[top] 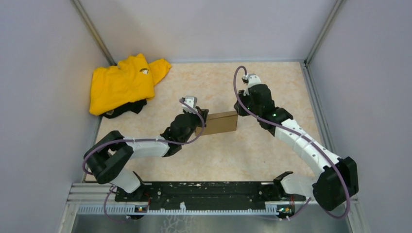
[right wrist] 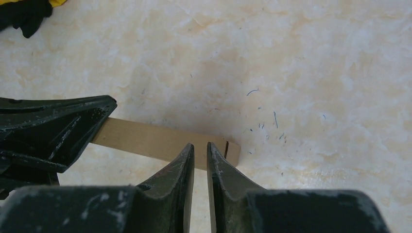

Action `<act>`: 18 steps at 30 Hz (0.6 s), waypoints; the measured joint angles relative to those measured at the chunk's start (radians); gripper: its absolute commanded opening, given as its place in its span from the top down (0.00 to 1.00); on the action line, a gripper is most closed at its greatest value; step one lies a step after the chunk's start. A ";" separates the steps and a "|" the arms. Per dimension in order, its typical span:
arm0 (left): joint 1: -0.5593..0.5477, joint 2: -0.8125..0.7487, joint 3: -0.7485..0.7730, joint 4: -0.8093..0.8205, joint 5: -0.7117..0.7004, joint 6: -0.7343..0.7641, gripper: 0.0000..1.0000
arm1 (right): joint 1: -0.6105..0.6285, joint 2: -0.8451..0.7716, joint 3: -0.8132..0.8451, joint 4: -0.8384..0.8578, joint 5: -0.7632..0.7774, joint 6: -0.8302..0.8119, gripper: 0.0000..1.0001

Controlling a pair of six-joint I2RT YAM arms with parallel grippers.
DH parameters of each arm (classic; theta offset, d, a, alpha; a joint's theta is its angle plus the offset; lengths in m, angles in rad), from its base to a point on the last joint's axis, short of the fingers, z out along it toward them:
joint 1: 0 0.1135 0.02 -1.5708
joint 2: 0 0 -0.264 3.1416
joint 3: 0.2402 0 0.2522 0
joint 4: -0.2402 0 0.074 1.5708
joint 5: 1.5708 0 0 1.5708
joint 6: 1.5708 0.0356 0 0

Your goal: Fold the paper box

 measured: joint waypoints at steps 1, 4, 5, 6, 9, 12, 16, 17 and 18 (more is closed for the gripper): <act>0.000 0.000 0.002 -0.003 0.000 0.003 0.96 | 0.000 0.009 0.010 0.003 0.000 -0.003 0.85; 0.000 0.000 0.005 -0.011 0.000 0.007 0.96 | 0.000 0.031 0.023 0.014 -0.004 -0.012 0.88; 0.000 0.000 0.006 -0.012 0.000 0.007 0.96 | 0.000 0.039 0.023 0.015 -0.008 -0.015 0.89; 0.000 0.000 0.007 -0.014 0.000 0.008 0.96 | 0.000 0.046 0.023 0.016 -0.013 -0.016 0.89; 0.000 0.000 0.010 -0.019 0.000 0.010 0.96 | 0.000 0.058 0.013 0.022 -0.032 -0.016 0.91; 0.000 0.000 0.010 -0.020 0.000 0.010 0.96 | 0.001 0.056 -0.027 0.045 -0.046 -0.009 0.93; -0.001 0.000 0.010 -0.022 0.002 0.009 0.96 | 0.000 0.034 -0.119 0.102 -0.054 0.019 0.93; -0.002 -0.002 0.010 -0.023 0.002 0.009 0.96 | 0.001 0.016 -0.142 0.120 -0.054 0.028 0.93; -0.002 -0.002 0.010 -0.025 0.003 0.008 0.96 | 0.001 0.002 -0.159 0.132 -0.054 0.036 0.93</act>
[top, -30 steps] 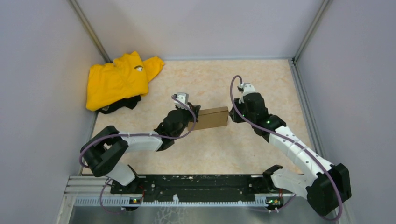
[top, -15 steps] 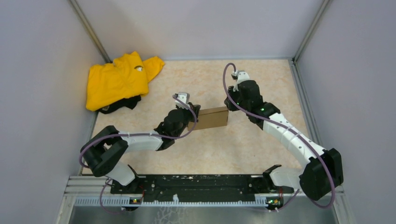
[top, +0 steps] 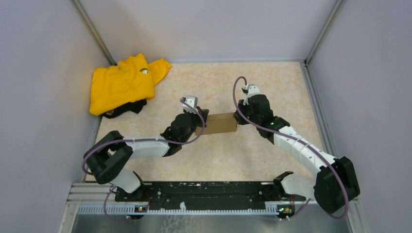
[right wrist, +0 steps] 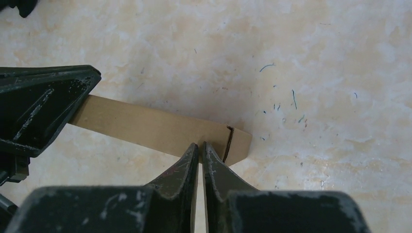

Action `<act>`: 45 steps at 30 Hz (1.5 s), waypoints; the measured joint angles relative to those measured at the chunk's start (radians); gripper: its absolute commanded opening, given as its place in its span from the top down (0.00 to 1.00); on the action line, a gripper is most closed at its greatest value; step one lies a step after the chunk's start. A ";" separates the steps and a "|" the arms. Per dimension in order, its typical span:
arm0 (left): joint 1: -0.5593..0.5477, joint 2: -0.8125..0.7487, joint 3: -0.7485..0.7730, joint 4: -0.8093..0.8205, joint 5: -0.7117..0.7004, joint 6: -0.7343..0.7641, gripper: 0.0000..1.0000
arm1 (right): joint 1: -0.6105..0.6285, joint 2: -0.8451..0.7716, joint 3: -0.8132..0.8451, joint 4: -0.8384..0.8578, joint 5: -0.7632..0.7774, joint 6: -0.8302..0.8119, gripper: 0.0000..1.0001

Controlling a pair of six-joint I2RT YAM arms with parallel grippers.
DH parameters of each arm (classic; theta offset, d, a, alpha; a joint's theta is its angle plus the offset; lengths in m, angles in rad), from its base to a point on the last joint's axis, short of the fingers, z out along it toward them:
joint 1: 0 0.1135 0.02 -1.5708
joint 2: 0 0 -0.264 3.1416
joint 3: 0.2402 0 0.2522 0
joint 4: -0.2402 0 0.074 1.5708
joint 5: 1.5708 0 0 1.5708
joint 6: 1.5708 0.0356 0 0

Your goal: Fold the paper box

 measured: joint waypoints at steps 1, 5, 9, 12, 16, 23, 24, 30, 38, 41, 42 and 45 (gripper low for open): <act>0.000 -0.001 0.000 -0.001 0.001 -0.001 0.96 | 0.000 -0.010 -0.012 0.008 0.001 0.004 0.93; 0.000 -0.003 0.000 -0.006 0.003 -0.002 0.96 | 0.003 -0.024 -0.030 0.026 0.008 0.024 0.94; 0.000 -0.004 0.000 -0.007 0.004 -0.002 0.95 | 0.003 -0.024 -0.030 0.026 0.011 0.028 0.94; 0.000 -0.004 -0.002 -0.006 0.008 -0.004 0.95 | 0.003 -0.025 -0.030 0.024 0.011 0.034 0.94; -0.010 -0.033 -0.036 0.008 0.015 -0.025 0.94 | 0.006 -0.048 -0.038 0.003 0.010 0.048 0.94; -0.058 -0.121 -0.117 0.006 0.018 -0.069 0.94 | 0.029 -0.159 -0.108 -0.041 0.005 0.088 0.94; -0.065 -0.131 -0.126 0.003 0.017 -0.076 0.94 | 0.033 -0.176 -0.118 -0.047 0.003 0.096 0.94; -0.110 -0.190 -0.200 -0.100 0.003 -0.113 0.93 | 0.071 -0.254 -0.198 -0.142 0.002 0.145 0.94; -0.147 -0.406 -0.245 -0.362 -0.046 -0.141 0.68 | 0.088 -0.387 -0.233 -0.297 -0.010 0.205 0.85; -0.148 -0.491 -0.228 -0.455 -0.072 -0.149 0.51 | 0.089 -0.396 -0.222 -0.325 -0.014 0.218 0.77; -0.148 -0.517 -0.219 -0.494 -0.084 -0.154 0.47 | 0.089 -0.387 -0.211 -0.336 -0.013 0.219 0.76; -0.148 -0.575 -0.183 -0.612 -0.128 -0.171 0.34 | 0.089 -0.323 -0.153 -0.362 -0.001 0.218 0.74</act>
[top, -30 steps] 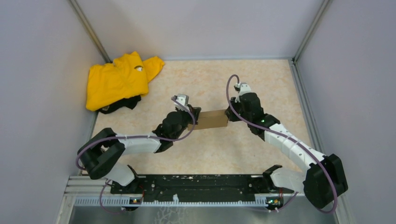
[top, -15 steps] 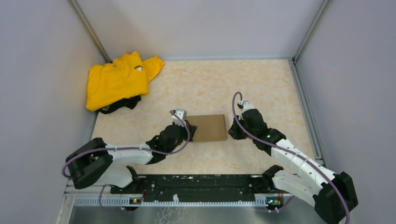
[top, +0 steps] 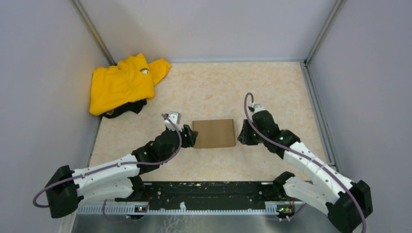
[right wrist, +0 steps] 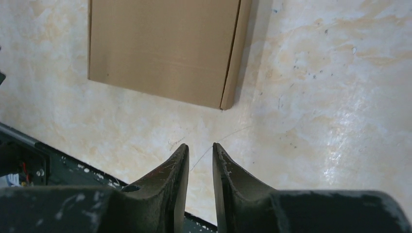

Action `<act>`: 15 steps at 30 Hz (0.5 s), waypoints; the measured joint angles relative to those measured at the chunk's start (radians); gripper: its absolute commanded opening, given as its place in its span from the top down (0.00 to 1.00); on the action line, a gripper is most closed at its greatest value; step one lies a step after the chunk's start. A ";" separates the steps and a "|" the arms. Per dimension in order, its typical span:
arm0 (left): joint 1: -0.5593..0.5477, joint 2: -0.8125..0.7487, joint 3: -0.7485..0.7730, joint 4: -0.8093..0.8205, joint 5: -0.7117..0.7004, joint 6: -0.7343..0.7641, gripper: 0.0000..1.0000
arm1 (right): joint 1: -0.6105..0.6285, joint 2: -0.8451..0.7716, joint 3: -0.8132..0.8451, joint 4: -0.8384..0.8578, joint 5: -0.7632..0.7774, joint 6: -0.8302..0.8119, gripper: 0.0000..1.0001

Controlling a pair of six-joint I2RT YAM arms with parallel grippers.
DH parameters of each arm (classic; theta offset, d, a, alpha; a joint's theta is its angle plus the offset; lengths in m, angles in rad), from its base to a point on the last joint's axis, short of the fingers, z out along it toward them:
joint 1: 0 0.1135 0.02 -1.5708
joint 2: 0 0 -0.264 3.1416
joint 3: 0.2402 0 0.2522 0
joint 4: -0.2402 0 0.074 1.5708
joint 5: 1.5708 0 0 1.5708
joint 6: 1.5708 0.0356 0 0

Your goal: Fold the paper box

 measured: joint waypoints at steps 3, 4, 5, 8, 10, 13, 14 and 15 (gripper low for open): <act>0.000 -0.009 0.057 -0.142 -0.035 -0.038 0.20 | 0.000 0.101 0.074 -0.010 0.030 -0.014 0.72; 0.000 -0.007 0.080 -0.198 -0.042 -0.055 0.18 | 0.000 0.133 0.090 -0.009 0.039 -0.019 0.71; 0.000 -0.004 0.095 -0.240 -0.048 -0.074 0.21 | 0.000 0.164 0.100 -0.007 0.049 -0.027 0.70; 0.019 0.022 0.101 -0.322 -0.042 -0.116 0.35 | 0.000 0.244 0.104 -0.010 0.079 -0.044 0.63; 0.038 0.063 0.100 -0.365 -0.022 -0.133 0.50 | 0.002 0.277 0.102 -0.010 0.087 -0.050 0.51; 0.052 0.099 0.076 -0.377 0.016 -0.149 0.39 | 0.010 0.276 0.085 0.008 0.094 -0.063 0.48; 0.052 0.103 0.062 -0.371 0.033 -0.146 0.35 | 0.012 0.274 0.075 0.020 0.094 -0.065 0.48; 0.052 0.105 0.042 -0.352 0.059 -0.145 0.35 | 0.012 0.274 0.061 0.033 0.093 -0.069 0.49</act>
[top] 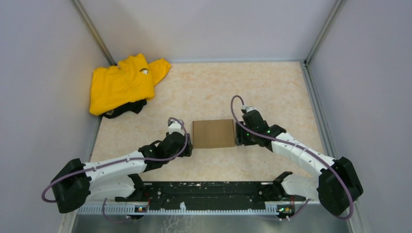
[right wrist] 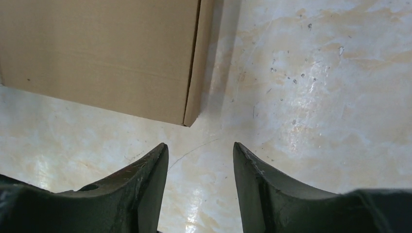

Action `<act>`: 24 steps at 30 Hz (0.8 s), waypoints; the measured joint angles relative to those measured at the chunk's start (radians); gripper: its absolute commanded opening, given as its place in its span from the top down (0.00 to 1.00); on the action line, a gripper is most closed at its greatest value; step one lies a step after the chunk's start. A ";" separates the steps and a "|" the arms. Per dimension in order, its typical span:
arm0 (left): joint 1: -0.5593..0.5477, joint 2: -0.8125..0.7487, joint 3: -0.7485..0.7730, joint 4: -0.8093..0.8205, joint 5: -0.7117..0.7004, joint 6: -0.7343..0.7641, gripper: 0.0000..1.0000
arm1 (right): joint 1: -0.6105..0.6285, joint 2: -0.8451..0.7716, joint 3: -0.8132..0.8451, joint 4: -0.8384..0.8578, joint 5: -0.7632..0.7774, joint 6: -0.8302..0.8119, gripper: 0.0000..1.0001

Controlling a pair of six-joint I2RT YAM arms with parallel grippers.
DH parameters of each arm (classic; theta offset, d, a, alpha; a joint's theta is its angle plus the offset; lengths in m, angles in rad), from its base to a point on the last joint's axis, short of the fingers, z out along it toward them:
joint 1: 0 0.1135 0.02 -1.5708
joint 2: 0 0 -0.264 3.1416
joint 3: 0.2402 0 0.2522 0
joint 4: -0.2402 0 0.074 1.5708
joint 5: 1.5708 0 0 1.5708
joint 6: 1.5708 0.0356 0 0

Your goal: Fold the paper box

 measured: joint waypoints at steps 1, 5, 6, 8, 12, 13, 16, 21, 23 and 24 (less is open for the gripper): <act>0.000 0.004 -0.017 0.018 0.020 0.002 0.35 | 0.001 0.000 -0.016 0.012 -0.002 -0.002 0.49; 0.000 0.060 -0.071 0.100 0.084 0.012 0.37 | 0.003 0.018 -0.072 0.063 -0.018 -0.013 0.52; 0.000 0.077 -0.080 0.124 0.097 0.019 0.37 | 0.005 0.032 -0.081 0.074 -0.022 -0.015 0.52; 0.000 0.104 -0.088 0.161 0.112 0.031 0.37 | 0.013 0.067 -0.092 0.102 -0.027 -0.021 0.52; 0.000 0.175 -0.085 0.269 0.111 0.057 0.36 | 0.024 0.142 -0.096 0.163 -0.030 -0.030 0.52; 0.000 0.195 -0.079 0.290 0.107 0.063 0.35 | 0.024 0.159 -0.096 0.181 -0.029 -0.031 0.52; 0.003 0.272 -0.044 0.354 0.088 0.094 0.35 | 0.027 0.220 -0.079 0.245 -0.021 -0.038 0.52; 0.053 0.392 0.026 0.433 0.101 0.141 0.35 | 0.027 0.356 0.019 0.325 0.010 -0.046 0.52; 0.104 0.433 0.051 0.470 0.120 0.160 0.35 | 0.027 0.421 0.076 0.351 0.026 -0.055 0.51; 0.132 0.445 0.055 0.486 0.130 0.167 0.35 | 0.026 0.449 0.100 0.362 0.032 -0.058 0.50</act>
